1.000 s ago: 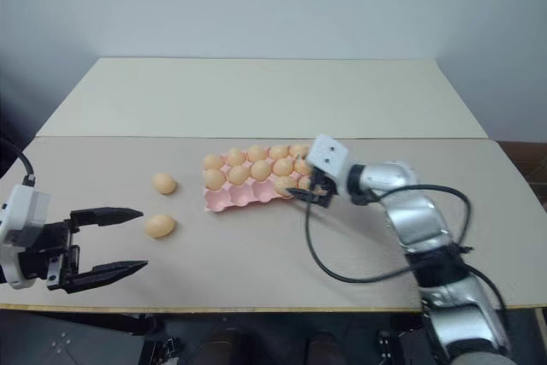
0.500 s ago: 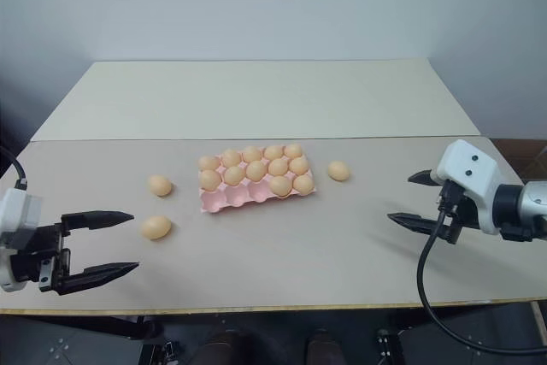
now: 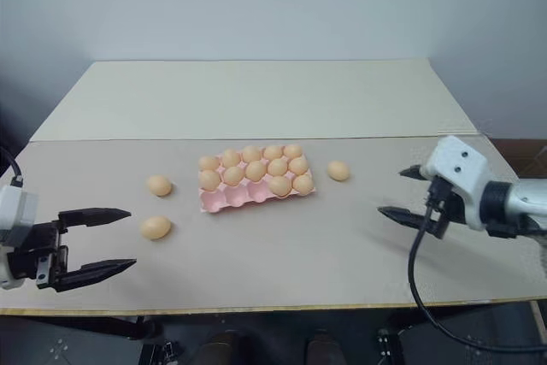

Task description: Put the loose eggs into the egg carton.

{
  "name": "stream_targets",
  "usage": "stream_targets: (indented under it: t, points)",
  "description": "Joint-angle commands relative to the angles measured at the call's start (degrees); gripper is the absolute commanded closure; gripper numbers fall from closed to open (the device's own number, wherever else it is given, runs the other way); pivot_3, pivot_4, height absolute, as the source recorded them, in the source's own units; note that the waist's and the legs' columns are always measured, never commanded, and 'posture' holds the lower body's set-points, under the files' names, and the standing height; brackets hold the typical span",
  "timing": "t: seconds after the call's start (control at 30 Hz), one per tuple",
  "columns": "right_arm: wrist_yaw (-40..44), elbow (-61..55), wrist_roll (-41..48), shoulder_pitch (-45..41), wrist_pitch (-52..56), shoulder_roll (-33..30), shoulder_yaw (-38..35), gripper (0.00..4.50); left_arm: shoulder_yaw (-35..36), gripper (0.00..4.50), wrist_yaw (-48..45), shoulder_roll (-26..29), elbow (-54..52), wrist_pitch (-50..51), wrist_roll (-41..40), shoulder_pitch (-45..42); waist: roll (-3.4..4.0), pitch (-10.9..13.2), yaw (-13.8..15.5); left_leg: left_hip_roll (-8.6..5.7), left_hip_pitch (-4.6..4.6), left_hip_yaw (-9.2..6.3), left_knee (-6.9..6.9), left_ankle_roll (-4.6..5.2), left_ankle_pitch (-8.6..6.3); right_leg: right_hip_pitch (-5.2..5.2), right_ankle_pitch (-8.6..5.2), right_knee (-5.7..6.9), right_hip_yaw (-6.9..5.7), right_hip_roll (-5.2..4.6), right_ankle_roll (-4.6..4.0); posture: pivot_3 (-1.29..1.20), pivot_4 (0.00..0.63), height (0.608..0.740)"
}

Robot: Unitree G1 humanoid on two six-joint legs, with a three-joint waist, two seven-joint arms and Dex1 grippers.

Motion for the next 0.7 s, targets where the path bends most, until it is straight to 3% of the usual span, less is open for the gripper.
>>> stream_targets:
  t: [0.03, 0.17, 0.3, 0.7]
  points:
    - [-4.2, 6.9, -4.8, -8.6, -1.9, 4.2, 9.4, 0.04, 0.4, 0.0, 0.4, 0.4, -0.8, -0.2, -0.5, -0.9, -0.01, 0.0, -0.1, 0.01, 0.02, 0.01, 0.0, 0.0, 0.0, 0.0, 0.0, 0.0, 0.02, 0.01, 0.0, 0.0, 0.15, 0.74]
    - [-9.5, 22.2, -14.7, -20.7, -5.9, 12.2, 21.3, 0.04, -0.6, 0.0, 0.8, 0.6, -0.5, -0.3, -0.4, -2.0, -0.01, 0.0, -0.1, -0.01, -0.04, 0.06, -0.01, 0.0, 0.0, -0.1, 0.0, -0.01, 0.04, 0.01, -0.01, 0.0, 0.15, 0.74]
    - [-10.7, 34.6, -19.9, -27.9, -11.7, 17.8, 26.5, 0.04, -1.2, 0.0, 1.2, 0.5, -0.9, -0.2, -0.3, -2.5, 0.0, 0.0, 0.1, -0.03, -0.21, 0.06, -0.02, -0.02, 0.01, -0.27, 0.0, 0.01, 0.01, 0.0, -0.01, 0.0, 0.15, 0.74]
    - [-9.3, 54.0, -25.5, -36.4, -21.5, 24.7, 29.1, 0.04, -0.8, 0.0, 1.9, 0.3, -2.1, 0.1, -0.7, -1.5, 0.01, 0.0, -0.1, -0.04, -0.21, 0.06, -0.01, -0.05, 0.03, -0.28, 0.01, 0.07, -0.01, -0.04, -0.01, 0.0, 0.15, 0.74]
